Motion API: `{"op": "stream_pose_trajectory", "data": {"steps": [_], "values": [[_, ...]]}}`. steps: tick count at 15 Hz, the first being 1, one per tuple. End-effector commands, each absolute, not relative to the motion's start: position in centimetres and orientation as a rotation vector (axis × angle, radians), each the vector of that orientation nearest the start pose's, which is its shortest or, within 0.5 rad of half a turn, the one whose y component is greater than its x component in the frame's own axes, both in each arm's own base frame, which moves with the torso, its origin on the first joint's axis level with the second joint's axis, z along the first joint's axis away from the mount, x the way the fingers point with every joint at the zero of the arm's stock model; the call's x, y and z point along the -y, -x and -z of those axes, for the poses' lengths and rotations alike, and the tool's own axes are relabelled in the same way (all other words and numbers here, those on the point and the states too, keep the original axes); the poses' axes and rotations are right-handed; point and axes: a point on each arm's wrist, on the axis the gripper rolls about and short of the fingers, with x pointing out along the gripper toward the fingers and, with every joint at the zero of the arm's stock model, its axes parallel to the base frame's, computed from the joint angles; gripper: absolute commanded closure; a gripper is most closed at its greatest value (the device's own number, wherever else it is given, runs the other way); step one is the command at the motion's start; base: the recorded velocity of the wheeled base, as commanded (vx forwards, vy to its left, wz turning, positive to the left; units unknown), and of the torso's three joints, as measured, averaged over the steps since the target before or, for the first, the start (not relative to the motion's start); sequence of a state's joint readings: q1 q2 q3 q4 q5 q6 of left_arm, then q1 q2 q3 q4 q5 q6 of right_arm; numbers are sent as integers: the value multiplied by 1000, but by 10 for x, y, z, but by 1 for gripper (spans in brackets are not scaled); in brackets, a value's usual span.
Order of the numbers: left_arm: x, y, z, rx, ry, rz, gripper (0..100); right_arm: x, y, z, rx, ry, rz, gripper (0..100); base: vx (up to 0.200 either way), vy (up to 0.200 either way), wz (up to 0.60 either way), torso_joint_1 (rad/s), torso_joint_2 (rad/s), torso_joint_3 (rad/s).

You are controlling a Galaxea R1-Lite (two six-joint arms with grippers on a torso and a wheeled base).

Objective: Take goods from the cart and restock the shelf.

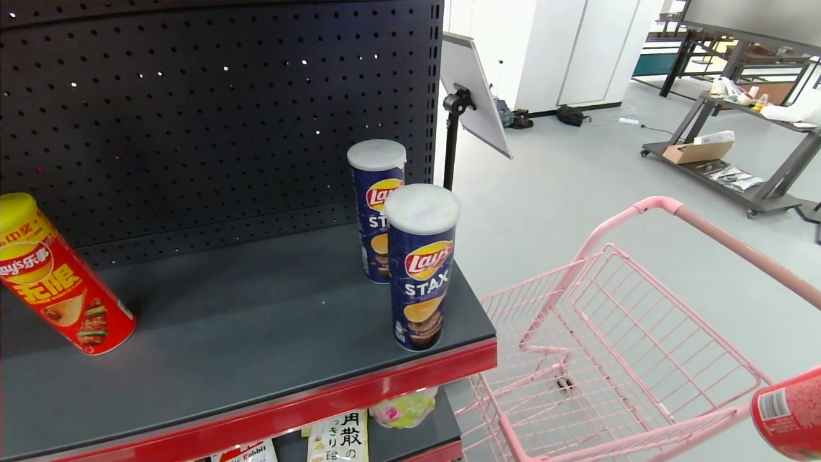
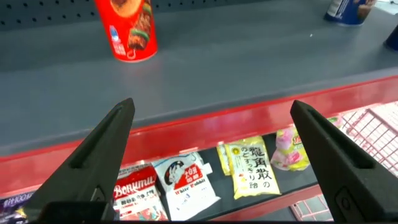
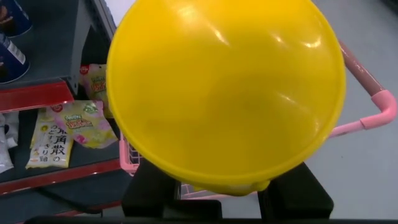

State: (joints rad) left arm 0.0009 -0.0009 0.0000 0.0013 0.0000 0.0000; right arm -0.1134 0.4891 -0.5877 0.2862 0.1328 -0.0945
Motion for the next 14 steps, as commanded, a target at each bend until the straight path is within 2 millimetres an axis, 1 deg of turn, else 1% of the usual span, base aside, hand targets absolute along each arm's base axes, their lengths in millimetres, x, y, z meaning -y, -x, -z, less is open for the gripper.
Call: {"op": "stream_pose_trajectory", "data": {"steps": [1,8,10,13,14], "values": [[0,23,-75,-2,0,0,0,-3,-4,-214,-195,72,-31,100,0,0,0,154,-359,-227],[0,23,-75,-2,0,0,0,-3,-4,-212,-204,72,-30,100,0,0,0,154,-357,-205],[0,23,-75,-2,0,-2,0,-3,-3,-204,-209,96,-31,100,0,0,0,171,-361,-203],[0,23,-75,-2,0,0,0,-3,3,-193,-207,101,-27,100,0,0,0,20,-64,-20],[0,23,-75,-2,0,-2,0,-4,6,-189,-203,101,-27,100,0,0,600,7,2,-7]]}}
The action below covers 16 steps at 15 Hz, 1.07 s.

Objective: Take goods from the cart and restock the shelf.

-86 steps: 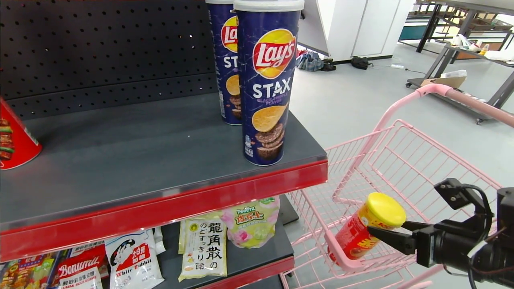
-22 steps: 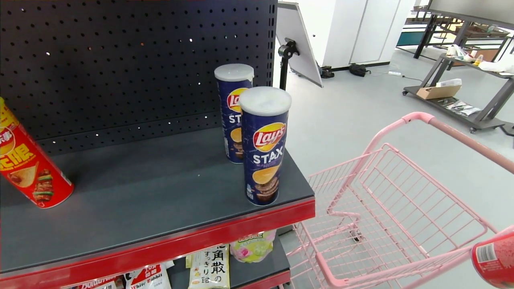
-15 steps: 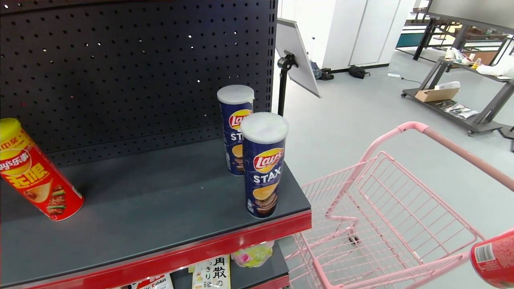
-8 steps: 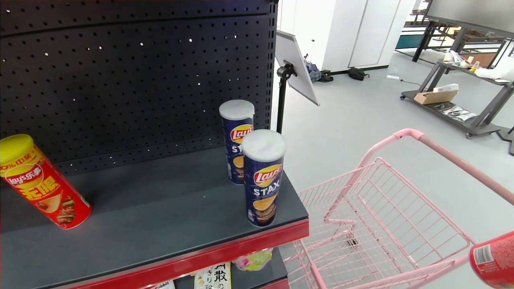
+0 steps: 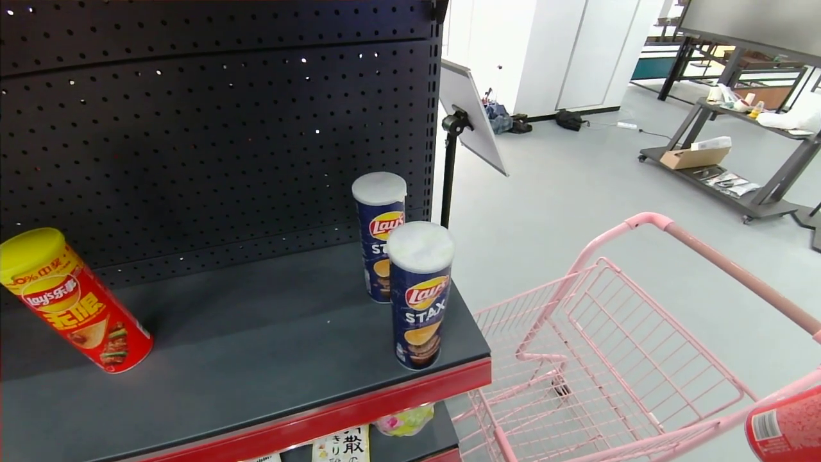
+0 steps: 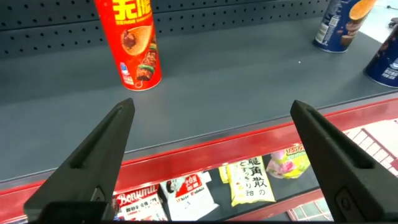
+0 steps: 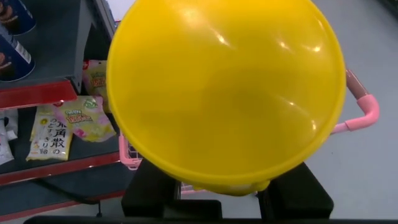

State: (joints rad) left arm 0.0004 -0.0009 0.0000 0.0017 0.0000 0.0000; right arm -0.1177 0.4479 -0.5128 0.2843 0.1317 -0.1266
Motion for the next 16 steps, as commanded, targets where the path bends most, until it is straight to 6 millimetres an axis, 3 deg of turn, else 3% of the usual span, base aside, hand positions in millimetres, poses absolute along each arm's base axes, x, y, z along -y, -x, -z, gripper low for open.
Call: {"op": "stream_pose_trajectory", "data": {"steps": [1,5,9,13,16], "values": [[0,23,-75,-2,0,0,0,-4,8,-188,-198,102,-26,100,0,0,600,12,7,-2],[0,23,-75,-2,0,-2,0,-4,10,-183,-195,102,-28,100,0,0,600,7,1,0],[0,23,-75,-2,0,0,0,-5,17,-175,-172,105,-26,100,0,0,0,0,0,0],[0,23,-75,-2,0,0,0,-6,26,-160,-140,106,-30,100,-200,0,0,5,6,0],[0,23,-75,-2,0,-2,0,-6,28,-162,-122,106,-26,100,-133,0,0,-10,5,3]]}}
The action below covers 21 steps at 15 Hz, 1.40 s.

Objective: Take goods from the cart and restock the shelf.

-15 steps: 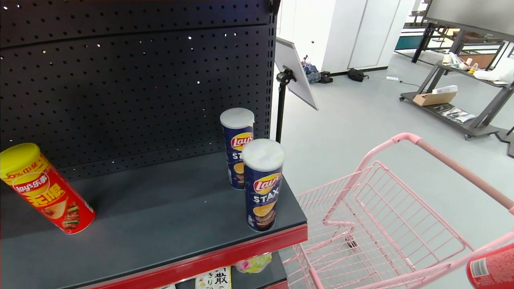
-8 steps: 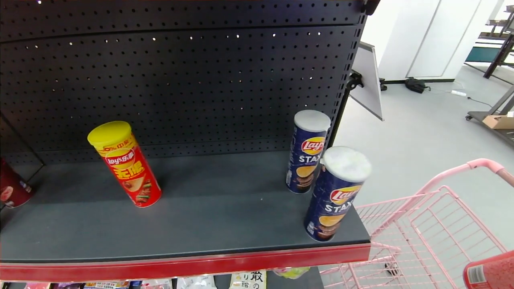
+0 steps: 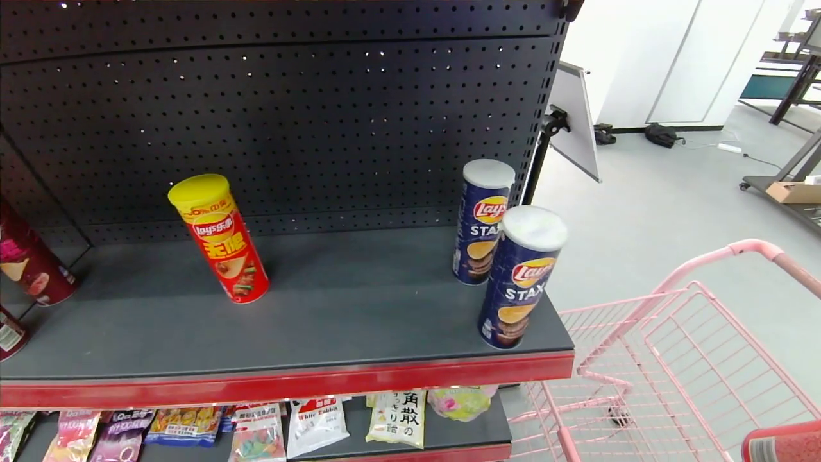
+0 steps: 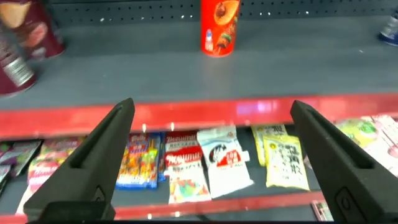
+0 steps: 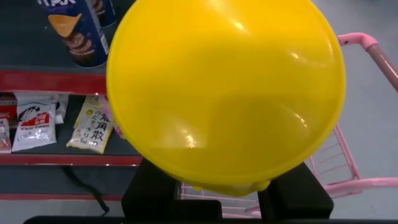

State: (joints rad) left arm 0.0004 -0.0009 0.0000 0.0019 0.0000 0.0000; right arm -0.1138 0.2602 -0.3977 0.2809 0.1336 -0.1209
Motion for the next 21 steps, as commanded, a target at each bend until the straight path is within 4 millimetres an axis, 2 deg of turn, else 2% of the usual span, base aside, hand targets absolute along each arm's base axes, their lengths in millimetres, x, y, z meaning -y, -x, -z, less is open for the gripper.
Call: {"op": "stream_pose_trajectory", "data": {"steps": [1,6,21], "values": [[0,23,-75,-2,0,0,0,-6,28,-161,-123,98,-35,100,0,0,0,0,0,0],[0,23,-75,-2,0,-2,0,-6,37,-147,-90,89,-64,100,0,160,0,5,-1,0],[0,23,-75,-2,-2,-2,0,-6,37,-145,-92,89,-78,100,0,200,0,1,3,4]]}}
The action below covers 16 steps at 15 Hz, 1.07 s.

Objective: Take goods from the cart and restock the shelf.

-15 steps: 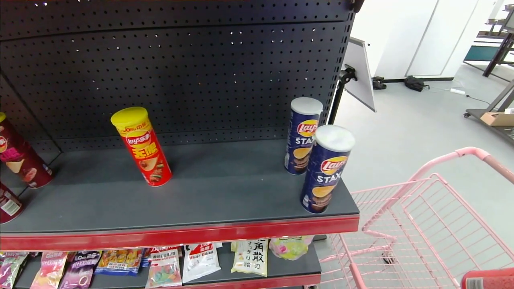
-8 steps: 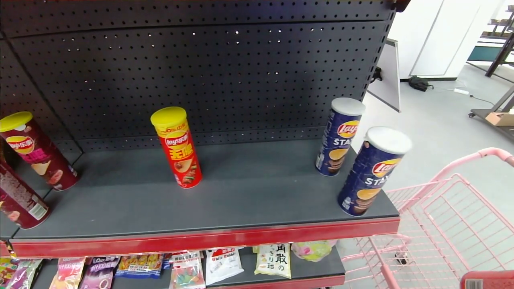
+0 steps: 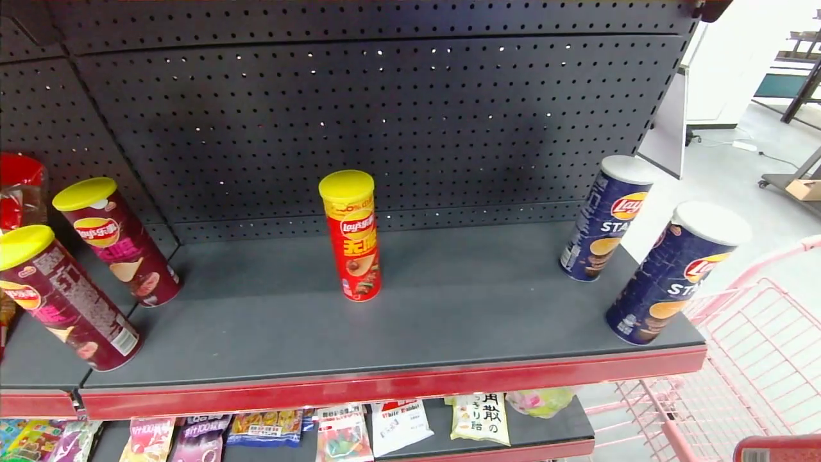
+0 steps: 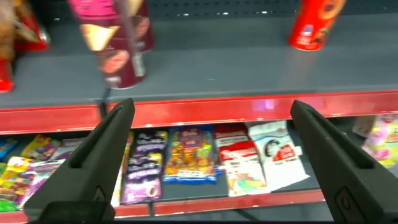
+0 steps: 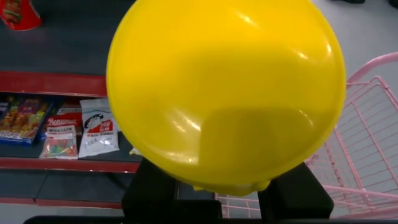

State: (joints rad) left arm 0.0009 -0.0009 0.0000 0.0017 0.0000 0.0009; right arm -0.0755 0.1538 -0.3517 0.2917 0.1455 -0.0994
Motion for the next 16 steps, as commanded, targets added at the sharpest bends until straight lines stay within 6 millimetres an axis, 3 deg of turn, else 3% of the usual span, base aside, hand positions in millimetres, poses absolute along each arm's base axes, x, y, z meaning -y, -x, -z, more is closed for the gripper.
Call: {"op": "stream_pose_trajectory", "data": {"steps": [1,4,7,11,16], "values": [[0,23,-75,-2,-2,-2,0,-6,37,-144,-95,89,-82,100,0,200,0,2,7,2],[0,23,-75,-2,-2,-2,0,-5,37,-143,-99,89,-92,100,0,200,0,2,1,2],[0,23,-75,-2,-2,-2,0,-5,37,-142,-98,89,-92,100,0,0,0,0,0,0],[0,23,-75,-2,0,0,0,-5,36,-142,-99,89,-92,100,200,0,0,-10,1,6],[0,23,-75,-2,0,-2,0,-5,36,-142,-99,91,-93,100,0,0,0,0,0,0]]}}
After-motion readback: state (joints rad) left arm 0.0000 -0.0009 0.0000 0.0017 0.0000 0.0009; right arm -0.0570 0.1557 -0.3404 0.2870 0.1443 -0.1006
